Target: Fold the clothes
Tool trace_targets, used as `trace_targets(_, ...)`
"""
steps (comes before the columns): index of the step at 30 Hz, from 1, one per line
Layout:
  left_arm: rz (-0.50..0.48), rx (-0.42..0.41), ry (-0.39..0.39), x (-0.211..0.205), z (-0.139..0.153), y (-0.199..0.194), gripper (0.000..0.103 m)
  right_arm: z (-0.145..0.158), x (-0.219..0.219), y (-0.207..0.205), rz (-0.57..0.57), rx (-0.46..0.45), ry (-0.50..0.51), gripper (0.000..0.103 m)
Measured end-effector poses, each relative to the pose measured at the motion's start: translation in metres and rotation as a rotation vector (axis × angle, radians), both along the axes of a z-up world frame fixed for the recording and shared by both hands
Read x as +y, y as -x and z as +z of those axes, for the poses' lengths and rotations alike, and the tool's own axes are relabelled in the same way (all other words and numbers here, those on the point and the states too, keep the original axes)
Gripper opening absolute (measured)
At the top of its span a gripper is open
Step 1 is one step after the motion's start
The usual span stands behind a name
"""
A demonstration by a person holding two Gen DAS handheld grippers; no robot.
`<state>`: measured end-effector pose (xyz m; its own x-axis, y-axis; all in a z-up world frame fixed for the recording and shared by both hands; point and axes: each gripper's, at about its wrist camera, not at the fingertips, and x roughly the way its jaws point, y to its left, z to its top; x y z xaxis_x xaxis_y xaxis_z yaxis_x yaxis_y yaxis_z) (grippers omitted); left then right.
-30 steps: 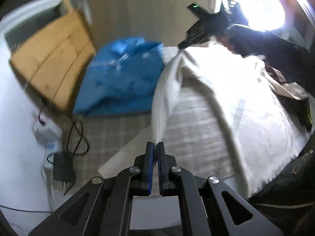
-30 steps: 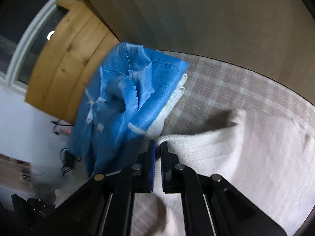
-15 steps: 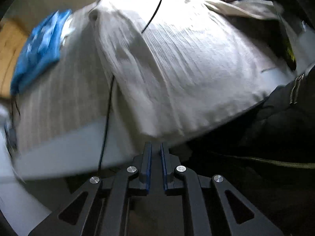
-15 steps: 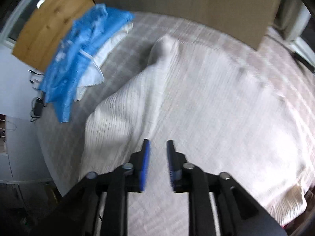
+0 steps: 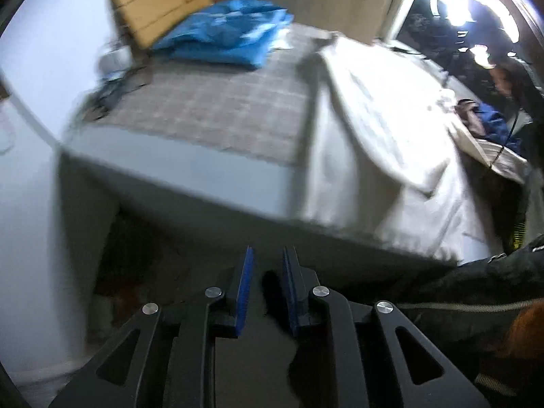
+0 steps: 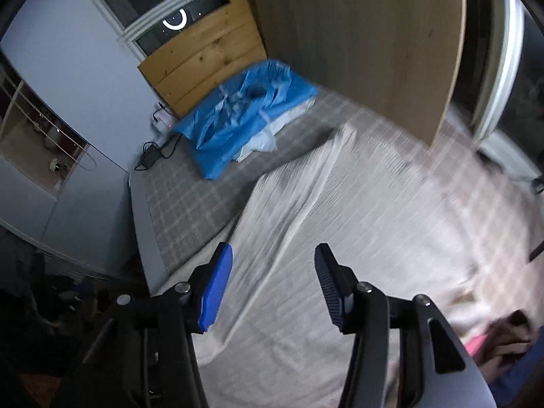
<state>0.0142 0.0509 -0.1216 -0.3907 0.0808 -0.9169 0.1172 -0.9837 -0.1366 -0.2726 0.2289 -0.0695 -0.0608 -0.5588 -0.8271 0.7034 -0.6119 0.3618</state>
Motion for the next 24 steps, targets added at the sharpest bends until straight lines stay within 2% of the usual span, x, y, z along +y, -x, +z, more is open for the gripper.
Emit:
trace_targets(2,-0.057,0.012,-0.061,0.020,-0.018,0.022,0.016,-0.022,-0.016,-0.002,0.026,-0.045,-0.015,0.050)
trace_targets(4,-0.093,0.006,-0.151,0.041,-0.039,0.045,0.016,-0.041,-0.040,-0.013,0.100,-0.053,-0.060,0.050)
trace_targets(7,-0.141,-0.035,-0.251,0.073,-0.067,0.067,0.016,-0.055,-0.071,-0.007,0.096,-0.015,-0.095,0.050)
trace_targets(11,-0.196,-0.085,-0.274,0.109,-0.093,0.080,0.021,-0.074,-0.111,0.001,0.090,0.034,-0.140,0.050)
trace_targets(13,-0.193,-0.081,-0.299,0.112,-0.096,0.082,0.032,-0.083,-0.133,0.014,0.081,0.027,-0.146,0.050)
trace_targets(15,-0.191,-0.074,-0.304,0.111,-0.098,0.083,0.032,-0.094,-0.159,0.021,0.089,0.038,-0.187,0.050)
trace_targets(17,-0.187,-0.060,-0.297,0.109,-0.098,0.081,0.028,-0.104,-0.182,0.024,0.095,0.092,-0.266,0.050)
trace_targets(18,-0.184,-0.055,-0.291,0.107,-0.098,0.081,0.019,-0.110,-0.192,0.025,0.098,0.131,-0.316,0.050)
trace_targets(19,-0.180,-0.054,-0.296,0.104,-0.099,0.080,0.004,-0.117,-0.201,0.026,0.106,0.164,-0.370,0.050)
trace_targets(21,-0.172,-0.053,-0.310,0.097,-0.101,0.078,0.003,-0.130,-0.209,0.030,0.132,0.195,-0.434,0.049)
trace_targets(22,-0.171,-0.047,-0.314,0.093,-0.099,0.076,0.003,-0.134,-0.209,0.033,0.143,0.197,-0.442,0.047)
trace_targets(23,-0.171,-0.040,-0.317,0.088,-0.096,0.073,0.003,-0.136,-0.208,0.036,0.152,0.188,-0.429,0.035)
trace_targets(24,-0.165,-0.034,-0.317,0.082,-0.093,0.070,0.003,-0.136,-0.206,0.040,0.153,0.168,-0.409,0.014)
